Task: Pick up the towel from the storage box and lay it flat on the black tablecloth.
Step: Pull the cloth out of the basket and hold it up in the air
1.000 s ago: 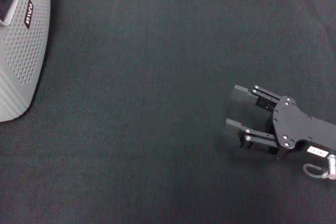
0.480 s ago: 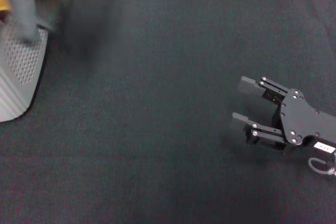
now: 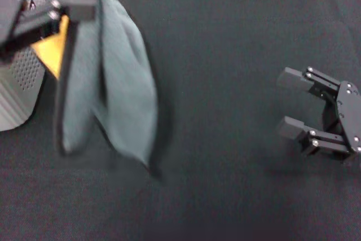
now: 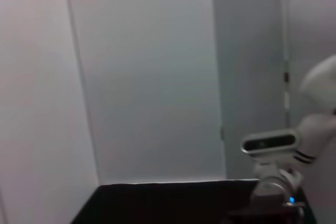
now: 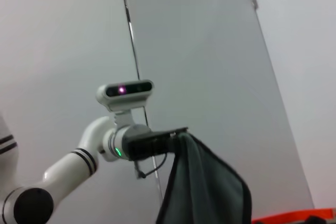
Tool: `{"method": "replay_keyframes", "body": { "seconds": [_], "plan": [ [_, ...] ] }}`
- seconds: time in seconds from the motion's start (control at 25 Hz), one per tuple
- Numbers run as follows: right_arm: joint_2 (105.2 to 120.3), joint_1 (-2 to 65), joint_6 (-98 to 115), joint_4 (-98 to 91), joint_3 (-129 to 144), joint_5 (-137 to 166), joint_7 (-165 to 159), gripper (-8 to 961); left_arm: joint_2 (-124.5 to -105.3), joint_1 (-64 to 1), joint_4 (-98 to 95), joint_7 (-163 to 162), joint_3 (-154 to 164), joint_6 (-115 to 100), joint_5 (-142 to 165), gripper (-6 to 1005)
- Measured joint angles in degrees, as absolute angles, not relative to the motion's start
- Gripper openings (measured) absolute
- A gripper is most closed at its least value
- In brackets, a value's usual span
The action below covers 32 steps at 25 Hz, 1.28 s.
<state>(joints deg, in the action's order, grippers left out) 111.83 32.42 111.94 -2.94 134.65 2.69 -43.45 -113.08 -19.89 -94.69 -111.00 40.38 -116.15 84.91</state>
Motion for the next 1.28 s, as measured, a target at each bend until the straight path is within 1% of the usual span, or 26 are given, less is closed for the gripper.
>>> {"method": "replay_keyframes", "body": {
  "seconds": [0.04, 0.16, 0.24, 0.36, 0.48, 0.52, 0.56, 0.6, 0.72, 0.84, 0.92, 1.16, 1.28],
  "plan": [
    [111.84, 32.65, 112.04, -2.87, 134.65, 2.79, -43.51, 812, -113.55, -19.92, -94.66, -110.16, 41.69, -116.15, 84.73, 26],
    [112.29, 33.25, 111.85, -2.72, 134.94, 3.08, -43.47, 812, -114.02, -20.18, -94.59, -109.98, 41.87, -116.15, 83.90, 25],
    [112.43, 33.69, 112.01, -2.86, 135.19, 3.12, -43.69, 812, -113.90, -20.29, -94.57, -109.79, 42.60, -116.15, 83.25, 25],
    [112.27, 34.67, 113.83, -3.03, 135.36, 3.19, -45.96, 812, -113.03, -19.98, -94.56, -107.61, 45.65, -116.26, 83.03, 24],
    [111.20, 35.79, 116.26, -2.59, 135.37, 3.25, -50.67, 812, -111.70, -19.51, -94.57, -105.02, 50.37, -116.30, 83.48, 24],
    [110.63, 36.07, 116.89, -2.42, 135.35, 3.25, -52.37, 812, -111.33, -19.47, -94.60, -104.54, 51.86, -116.31, 83.98, 24],
    [109.66, 36.47, 117.83, -2.29, 135.35, 3.26, -54.59, 812, -111.10, -19.57, -94.71, -104.34, 52.92, -116.31, 84.59, 23],
    [109.11, 36.69, 118.31, -2.26, 135.35, 3.27, -55.80, 812, -111.04, -19.70, -94.85, -104.24, 53.48, -116.33, 85.21, 23],
    [106.64, 37.40, 120.95, -2.17, 135.35, 3.61, -59.28, 811, -111.48, -20.43, -95.35, -103.70, 53.74, -116.33, 87.55, 26],
    [105.07, 38.00, 122.22, -2.15, 135.35, 3.72, -62.75, 811, -111.60, -21.20, -95.69, -102.75, 54.17, -116.30, 89.10, 30],
    [104.59, 38.39, 122.33, -2.10, 135.34, 3.80, -64.58, 811, -111.58, -21.45, -96.26, -101.53, 55.22, -116.30, 89.95, 33],
    [104.43, 40.42, 121.24, -1.22, 135.44, 5.08, -71.42, 812, -111.16, -21.95, -100.11, -97.81, 59.94, -116.35, 91.10, 67],
    [104.02, 42.07, 121.19, -0.22, 135.61, 5.90, -75.03, 809, -111.30, -22.51, -102.22, -97.63, 60.96, -116.37, 91.18, 58]
  ]
}}
